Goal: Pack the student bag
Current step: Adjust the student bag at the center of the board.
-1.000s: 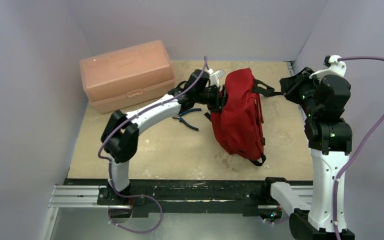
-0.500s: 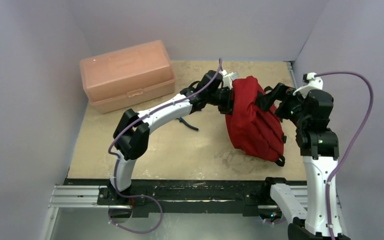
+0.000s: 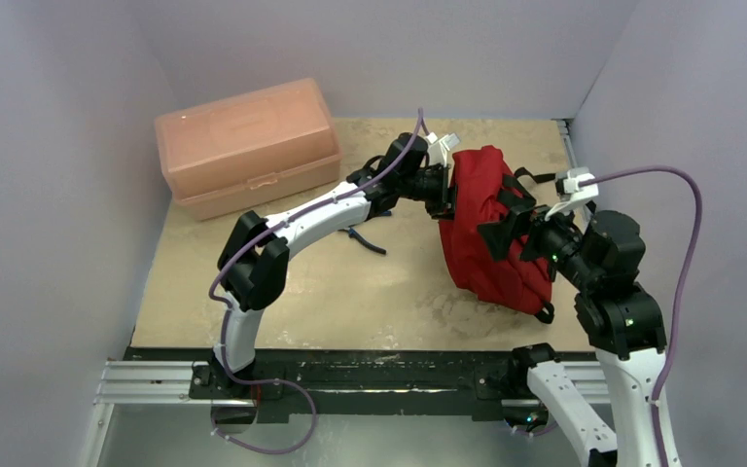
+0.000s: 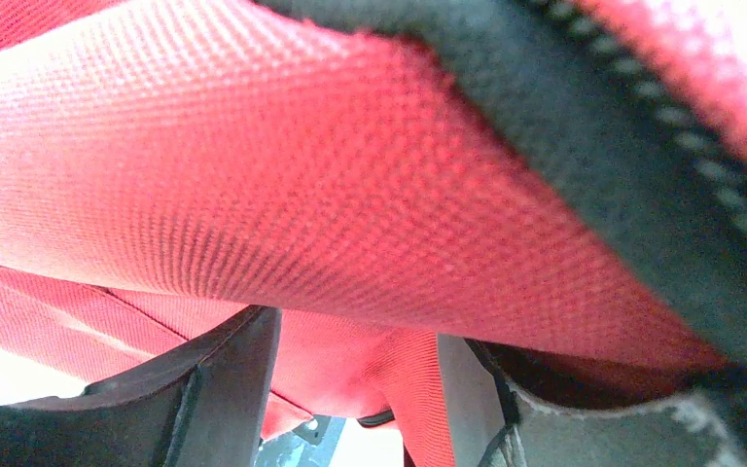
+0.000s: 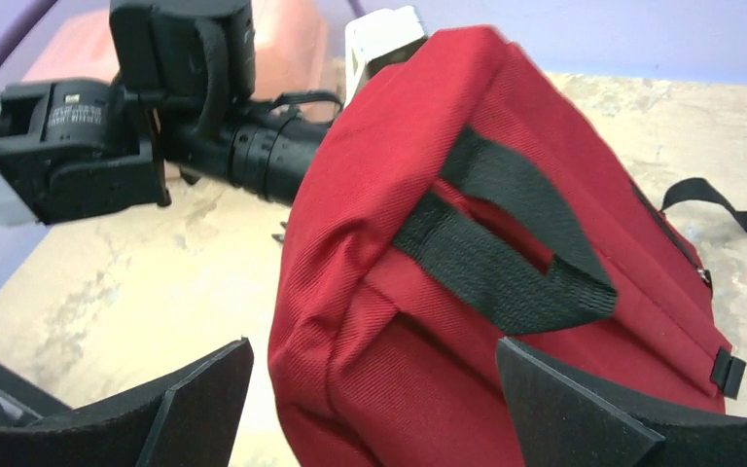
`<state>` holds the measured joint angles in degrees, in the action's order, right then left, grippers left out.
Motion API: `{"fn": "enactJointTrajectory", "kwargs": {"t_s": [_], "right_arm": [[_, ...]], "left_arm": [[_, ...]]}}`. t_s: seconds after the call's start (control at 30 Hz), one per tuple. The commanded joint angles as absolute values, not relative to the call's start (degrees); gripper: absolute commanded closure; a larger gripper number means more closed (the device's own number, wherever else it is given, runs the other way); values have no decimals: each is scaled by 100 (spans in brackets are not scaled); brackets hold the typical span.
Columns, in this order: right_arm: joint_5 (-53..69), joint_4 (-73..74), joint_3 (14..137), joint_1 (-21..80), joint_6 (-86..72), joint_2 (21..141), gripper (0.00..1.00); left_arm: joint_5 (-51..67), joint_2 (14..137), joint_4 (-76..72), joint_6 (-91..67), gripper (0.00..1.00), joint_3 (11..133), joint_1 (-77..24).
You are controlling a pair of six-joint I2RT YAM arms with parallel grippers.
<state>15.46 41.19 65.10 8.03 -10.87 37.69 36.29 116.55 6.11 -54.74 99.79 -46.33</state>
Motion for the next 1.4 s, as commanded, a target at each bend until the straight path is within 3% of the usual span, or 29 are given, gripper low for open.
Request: {"fn": "enactJointTrajectory", "kwargs": {"t_s": [0.0, 0.1, 0.23, 0.3, 0.33, 0.37, 0.4, 0.43, 0.73, 1.03, 1.13, 1.37], "right_arm": [[1050, 4220, 6490, 1360, -669, 3917, 1], [-55, 4331, 6392, 2153, -660, 4251, 1], [-2971, 4612, 6488, 3638, -1066, 5097, 1], [-3923, 4590, 6589, 4184, -1335, 5495, 9], [-4207, 4529, 6627, 4319, -1389, 5648, 19], [-4397, 4567, 6720, 4346, -1546, 5781, 39], [-4534, 4521, 6840, 4350, -1666, 5838, 76], [-4701, 4355, 6953, 4346, -1719, 5825, 100], [-2077, 1993, 8376, 4280, -1596, 6028, 100], [-2053, 1650, 9639, 3326, -2296, 6371, 100], [-2723, 2101, 9237, 3270, -2305, 6118, 100], [-3381, 2116, 6658, 3257, -2477, 4591, 100]], "left_arm": [[3810, 11265, -165, -5790, 41, 10092, -4555], [3808, 11310, -192, -5844, 41, 10107, -4545], [3788, 11311, -137, -5828, 41, 10101, -4526], [3792, 11322, -128, -5842, 41, 10115, -4501], [3790, 11315, -93, -5849, 41, 10112, -4475], [3762, 11281, -60, -5841, 41, 10078, -4435], [3731, 11195, -29, -5816, 41, 10003, -4380], [3685, 11079, -11, -5751, 40, 9879, -4309], [2885, 8996, 1145, -4799, 35, 8335, -3264], [2845, 7837, 1859, -4320, 31, 8018, -3000], [3118, 7876, 1935, -4278, 30, 8199, -3004], [3784, 8272, 1845, -4308, 32, 8152, -3007]]}}
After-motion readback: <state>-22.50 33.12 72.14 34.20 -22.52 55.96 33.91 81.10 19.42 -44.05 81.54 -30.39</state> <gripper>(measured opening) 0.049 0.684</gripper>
